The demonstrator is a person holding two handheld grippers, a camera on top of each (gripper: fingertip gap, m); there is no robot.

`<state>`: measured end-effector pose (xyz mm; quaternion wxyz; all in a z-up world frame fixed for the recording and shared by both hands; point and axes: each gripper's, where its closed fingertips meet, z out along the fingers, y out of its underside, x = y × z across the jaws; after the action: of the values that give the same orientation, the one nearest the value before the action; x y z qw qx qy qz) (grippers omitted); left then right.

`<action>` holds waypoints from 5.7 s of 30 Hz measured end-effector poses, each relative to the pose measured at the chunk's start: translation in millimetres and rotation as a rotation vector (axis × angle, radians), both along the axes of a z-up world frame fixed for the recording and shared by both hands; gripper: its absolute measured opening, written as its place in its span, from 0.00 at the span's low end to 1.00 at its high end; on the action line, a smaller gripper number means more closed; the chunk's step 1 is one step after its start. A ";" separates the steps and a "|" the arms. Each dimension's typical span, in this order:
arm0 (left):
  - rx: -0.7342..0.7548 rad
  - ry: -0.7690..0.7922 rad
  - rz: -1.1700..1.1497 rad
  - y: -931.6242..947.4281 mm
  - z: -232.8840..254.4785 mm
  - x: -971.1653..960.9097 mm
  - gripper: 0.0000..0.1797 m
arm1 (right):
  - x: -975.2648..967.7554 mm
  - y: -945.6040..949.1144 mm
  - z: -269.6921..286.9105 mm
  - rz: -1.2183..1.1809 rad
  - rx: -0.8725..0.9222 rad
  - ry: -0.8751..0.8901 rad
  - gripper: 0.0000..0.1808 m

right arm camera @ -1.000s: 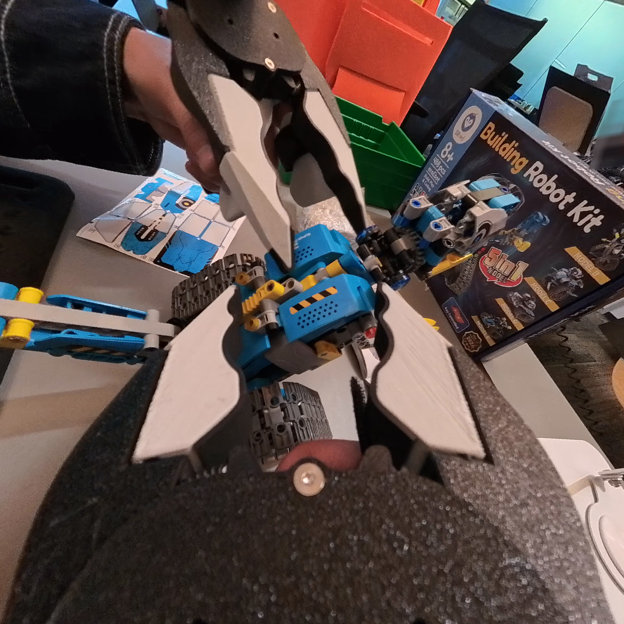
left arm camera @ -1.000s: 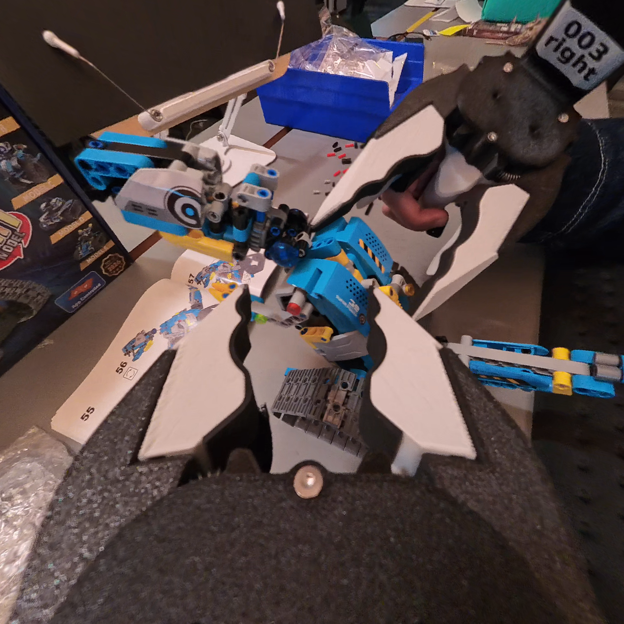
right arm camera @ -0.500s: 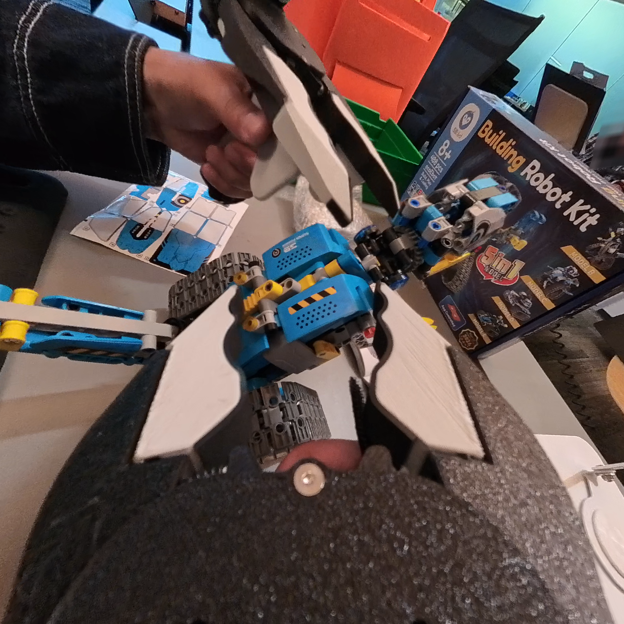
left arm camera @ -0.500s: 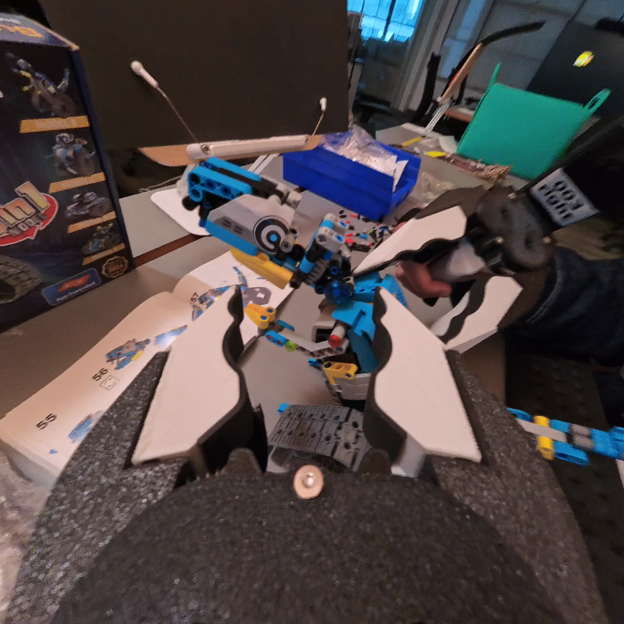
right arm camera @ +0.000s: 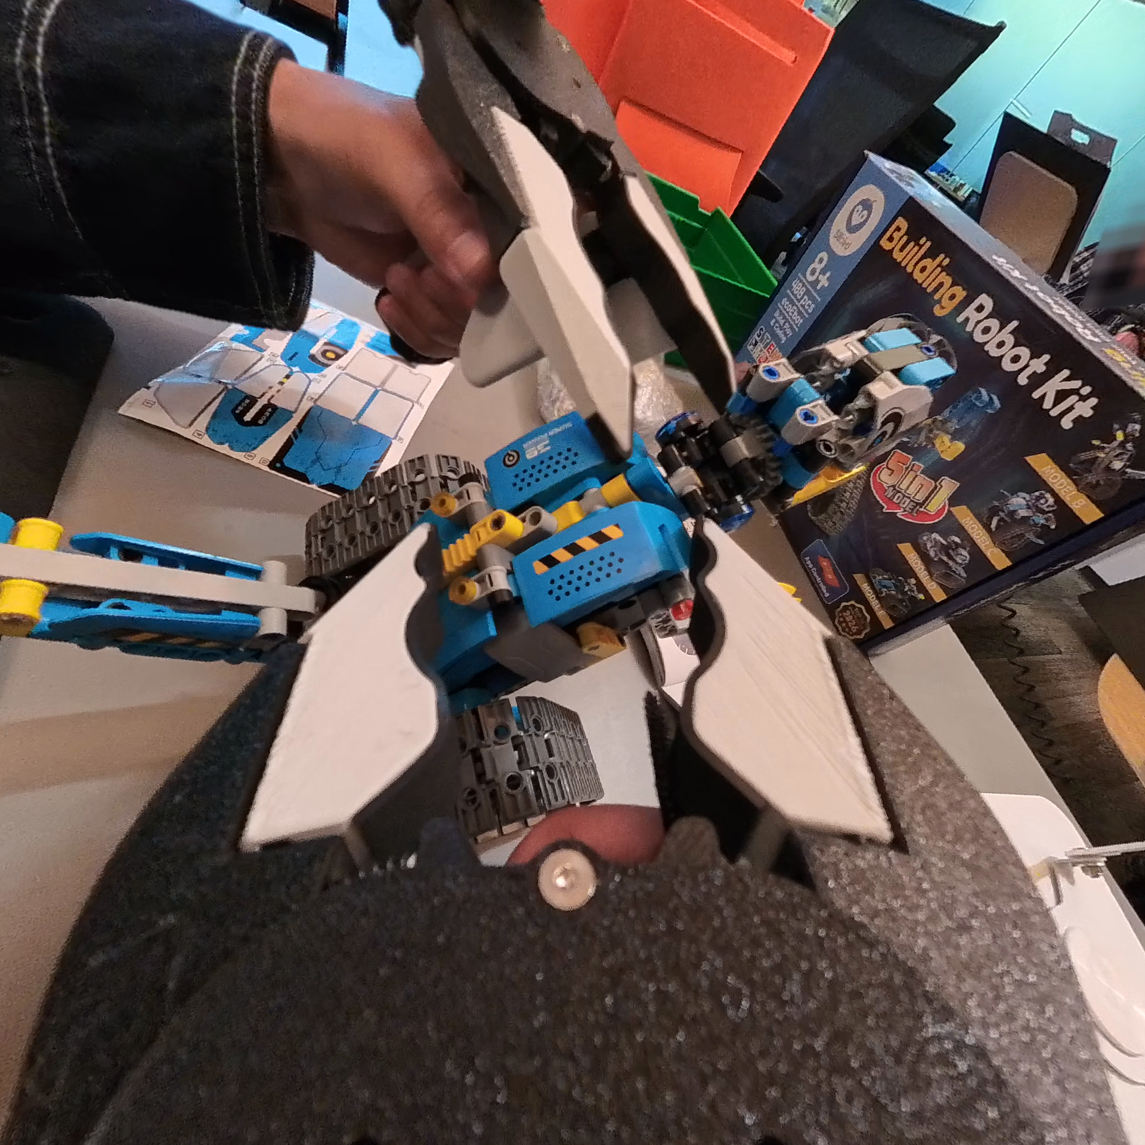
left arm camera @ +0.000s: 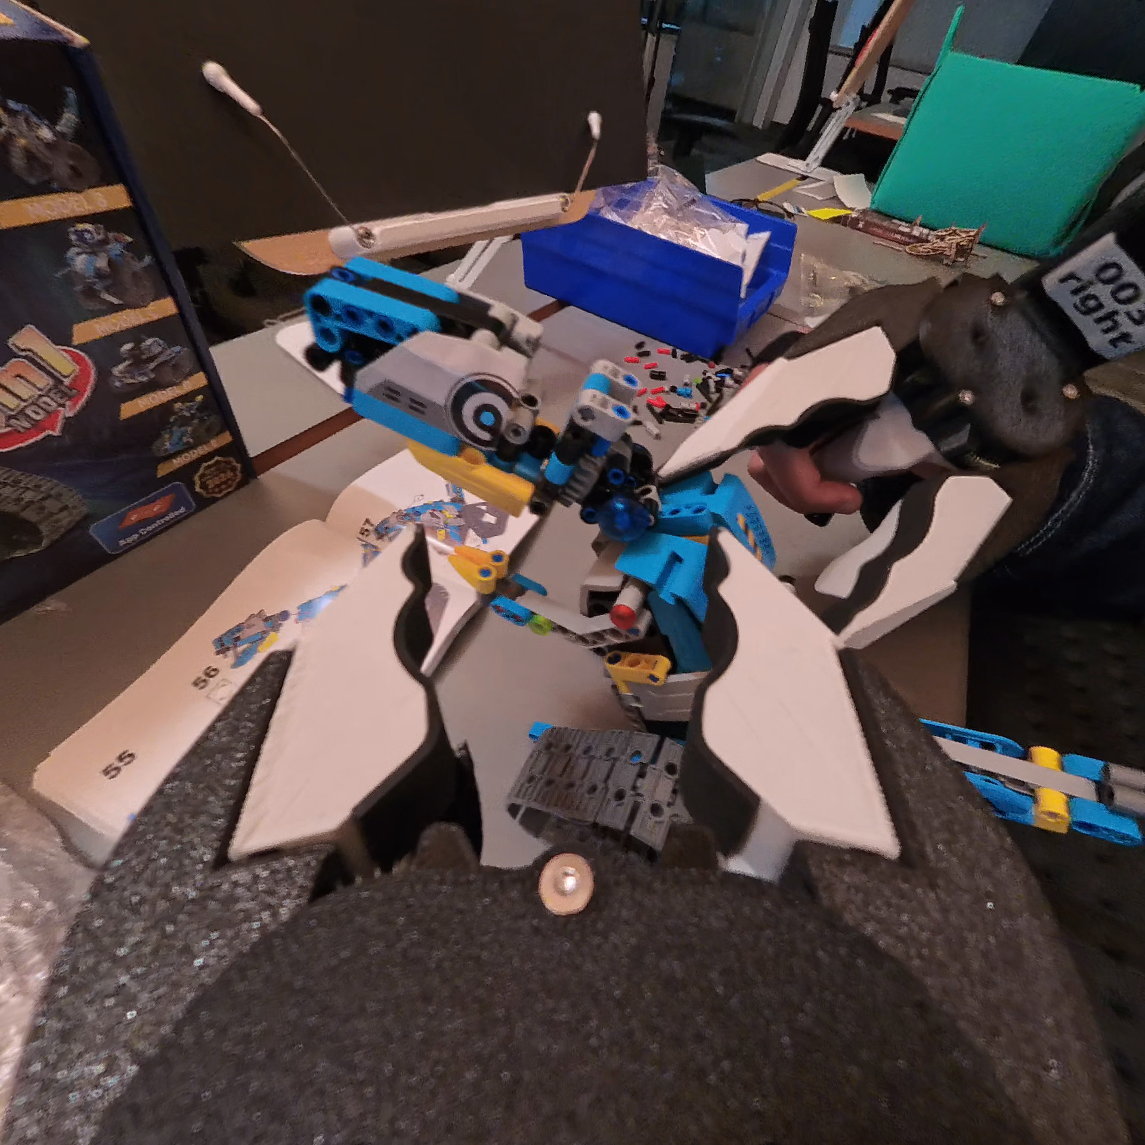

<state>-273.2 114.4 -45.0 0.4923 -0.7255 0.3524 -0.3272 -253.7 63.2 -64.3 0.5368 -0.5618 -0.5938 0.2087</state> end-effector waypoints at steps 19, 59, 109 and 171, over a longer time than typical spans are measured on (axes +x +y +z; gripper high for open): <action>-0.040 -0.093 0.024 11.1 4.5 -12.4 0.46 | 0.2 -0.1 0.4 0.000 -0.004 -0.002 0.44; -0.110 -0.163 -0.072 -22.2 -12.4 -14.8 0.58 | -0.2 -0.9 -0.8 0.000 0.007 -0.012 0.45; -0.149 -0.345 0.070 2.8 1.4 -27.0 0.62 | -2.0 -3.0 -2.1 0.007 0.023 -0.022 0.46; -0.070 -0.372 0.200 3.7 -7.3 -43.2 0.41 | -3.1 -3.9 -4.3 -0.001 0.038 -0.029 0.49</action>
<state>-316.4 118.1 -52.3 0.5533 -0.7007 0.1703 -0.4170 -256.7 59.3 -68.6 0.5388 -0.5548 -0.6052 0.1887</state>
